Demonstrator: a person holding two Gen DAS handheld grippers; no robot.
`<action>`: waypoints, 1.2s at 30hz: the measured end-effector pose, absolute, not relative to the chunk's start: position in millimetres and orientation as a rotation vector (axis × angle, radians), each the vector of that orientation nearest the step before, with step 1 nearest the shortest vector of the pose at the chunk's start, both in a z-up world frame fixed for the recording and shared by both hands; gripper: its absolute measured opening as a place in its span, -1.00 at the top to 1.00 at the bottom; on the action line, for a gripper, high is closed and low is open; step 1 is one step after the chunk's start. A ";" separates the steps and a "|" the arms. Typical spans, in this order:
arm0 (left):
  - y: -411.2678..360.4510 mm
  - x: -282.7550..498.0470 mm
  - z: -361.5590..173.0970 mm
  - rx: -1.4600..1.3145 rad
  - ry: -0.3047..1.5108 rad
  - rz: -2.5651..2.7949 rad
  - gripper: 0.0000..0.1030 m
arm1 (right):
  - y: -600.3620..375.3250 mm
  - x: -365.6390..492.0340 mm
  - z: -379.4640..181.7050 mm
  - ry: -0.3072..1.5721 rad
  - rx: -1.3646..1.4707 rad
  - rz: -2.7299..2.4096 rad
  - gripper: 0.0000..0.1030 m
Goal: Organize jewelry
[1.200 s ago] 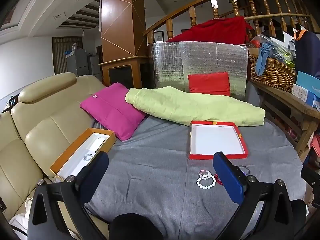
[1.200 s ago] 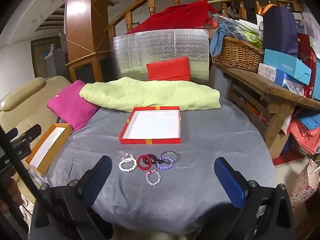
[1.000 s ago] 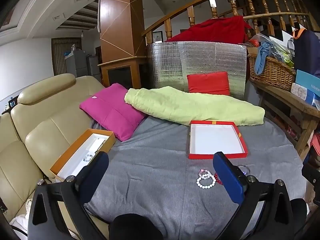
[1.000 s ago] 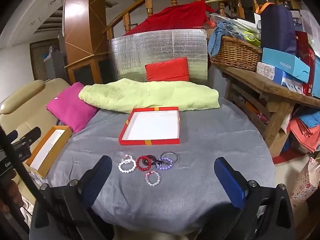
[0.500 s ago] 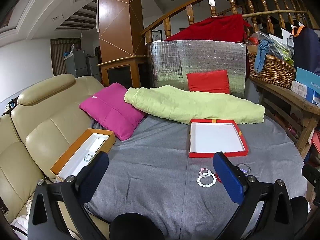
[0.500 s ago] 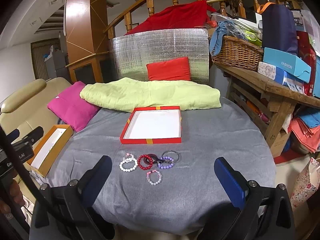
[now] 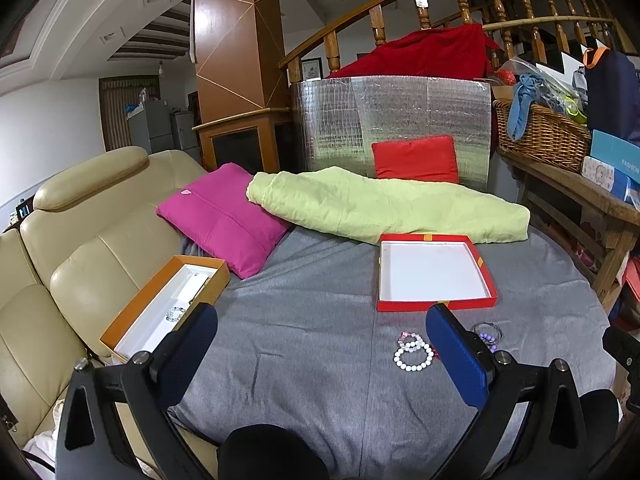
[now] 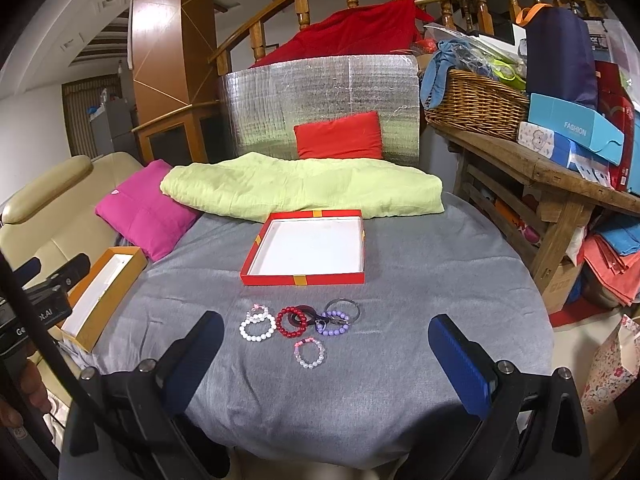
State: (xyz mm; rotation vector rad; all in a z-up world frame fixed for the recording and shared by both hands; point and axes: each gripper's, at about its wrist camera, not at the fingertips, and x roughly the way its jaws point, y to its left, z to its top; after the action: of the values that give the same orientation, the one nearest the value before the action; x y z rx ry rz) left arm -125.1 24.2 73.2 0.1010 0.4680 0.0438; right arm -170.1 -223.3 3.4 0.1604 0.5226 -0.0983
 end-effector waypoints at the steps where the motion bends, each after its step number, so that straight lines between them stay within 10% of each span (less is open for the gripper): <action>1: 24.3 -124.6 72.9 0.101 0.469 0.044 -1.00 | -223.4 -170.1 3.6 0.522 0.162 -0.098 -1.00; 28: 14.5 0.8 -74.4 0.078 0.850 -0.117 -1.00 | -304.7 -61.0 -113.5 0.736 0.237 -0.046 -1.00; 36: -10.1 35.0 -109.1 0.108 0.913 -0.240 -1.00 | -318.9 10.4 -162.5 0.822 0.425 0.078 -0.63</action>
State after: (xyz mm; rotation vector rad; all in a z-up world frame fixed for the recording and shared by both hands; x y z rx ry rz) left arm 35.0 -10.1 -109.1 0.1083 0.9131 -0.2395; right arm 10.4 -318.9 -162.5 0.4251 0.8222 0.0775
